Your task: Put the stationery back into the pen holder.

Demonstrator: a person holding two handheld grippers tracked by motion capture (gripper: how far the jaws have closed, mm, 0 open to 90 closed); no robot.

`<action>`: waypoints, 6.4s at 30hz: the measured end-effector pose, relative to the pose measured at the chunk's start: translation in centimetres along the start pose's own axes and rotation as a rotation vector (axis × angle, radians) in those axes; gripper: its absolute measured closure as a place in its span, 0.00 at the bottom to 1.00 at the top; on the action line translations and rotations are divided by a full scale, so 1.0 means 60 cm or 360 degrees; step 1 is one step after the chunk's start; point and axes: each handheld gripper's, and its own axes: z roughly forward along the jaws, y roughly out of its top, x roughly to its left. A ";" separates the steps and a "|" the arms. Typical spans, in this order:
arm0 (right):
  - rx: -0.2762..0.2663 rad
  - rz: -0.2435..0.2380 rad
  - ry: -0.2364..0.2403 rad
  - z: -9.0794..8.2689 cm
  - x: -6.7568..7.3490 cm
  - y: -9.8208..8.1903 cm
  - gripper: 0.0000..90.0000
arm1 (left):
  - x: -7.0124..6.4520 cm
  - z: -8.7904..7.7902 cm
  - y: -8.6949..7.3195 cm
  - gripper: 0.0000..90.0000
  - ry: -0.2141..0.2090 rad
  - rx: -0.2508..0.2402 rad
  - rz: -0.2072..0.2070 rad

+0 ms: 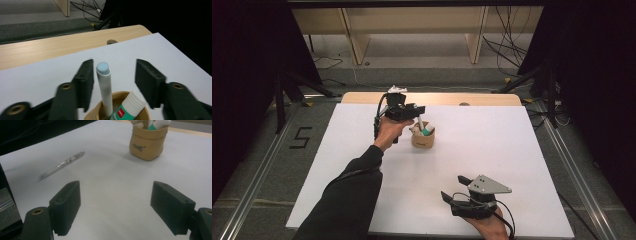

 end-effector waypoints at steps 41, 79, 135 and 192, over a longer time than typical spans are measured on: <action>0.0001 0.0010 -0.0009 0.000 0.001 -0.001 0.27 | 0.001 -0.172 -0.159 0.21 0.0211 0.0087 0.0038; 0.0008 0.0000 -0.0010 0.001 0.006 -0.002 0.27 | -0.021 -0.213 -0.270 0.20 0.0334 0.0233 0.0060; 0.0009 -0.0008 -0.0010 0.001 0.010 -0.003 0.27 | -0.022 -0.230 -0.338 0.69 0.0431 0.0514 0.0160; 0.0016 -0.0028 0.0003 0.004 0.013 -0.003 0.27 | -0.031 -0.237 -0.291 0.87 -0.0061 0.0528 0.0124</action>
